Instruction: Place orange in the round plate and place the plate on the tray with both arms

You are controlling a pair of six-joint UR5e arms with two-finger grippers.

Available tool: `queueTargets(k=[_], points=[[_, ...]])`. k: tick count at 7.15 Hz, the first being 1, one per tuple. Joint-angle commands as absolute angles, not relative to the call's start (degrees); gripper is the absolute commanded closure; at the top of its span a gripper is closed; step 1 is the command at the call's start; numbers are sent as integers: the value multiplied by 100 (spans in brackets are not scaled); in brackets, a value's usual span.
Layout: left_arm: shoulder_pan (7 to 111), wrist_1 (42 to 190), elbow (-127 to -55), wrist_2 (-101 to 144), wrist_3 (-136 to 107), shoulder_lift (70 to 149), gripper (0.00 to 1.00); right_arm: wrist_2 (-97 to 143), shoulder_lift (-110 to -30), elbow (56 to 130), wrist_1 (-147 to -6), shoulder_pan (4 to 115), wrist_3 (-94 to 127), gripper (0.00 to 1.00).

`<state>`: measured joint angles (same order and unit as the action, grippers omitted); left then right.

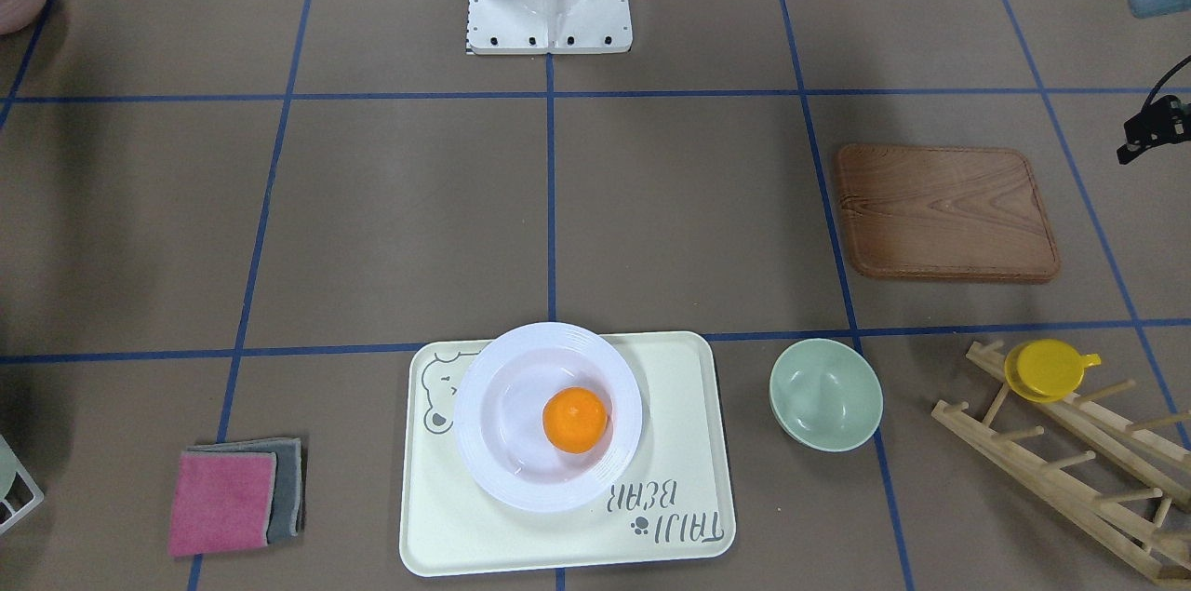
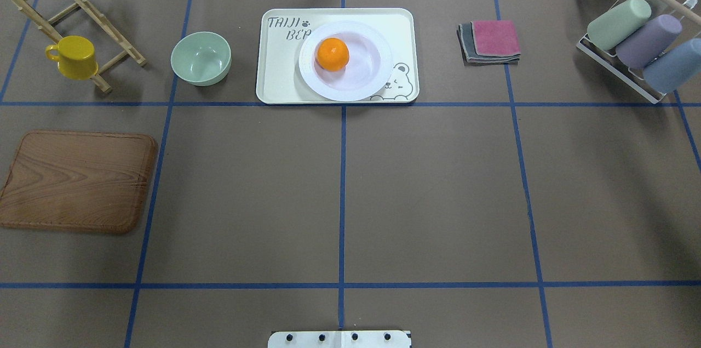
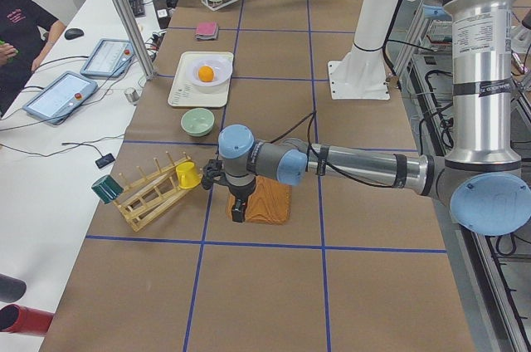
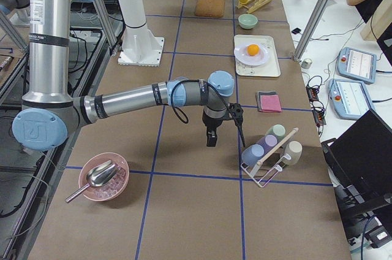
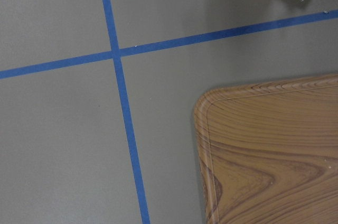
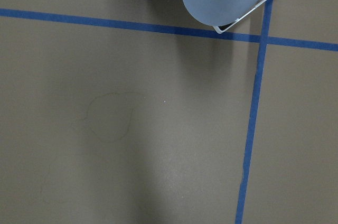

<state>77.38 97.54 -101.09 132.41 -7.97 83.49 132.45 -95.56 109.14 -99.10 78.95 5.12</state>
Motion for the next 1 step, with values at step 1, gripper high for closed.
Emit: queueTargets(k=[1], points=[[7743,9756,-10107,13245,-800,8341,2,13254,-9580,10907,-9905,7919,457,0]])
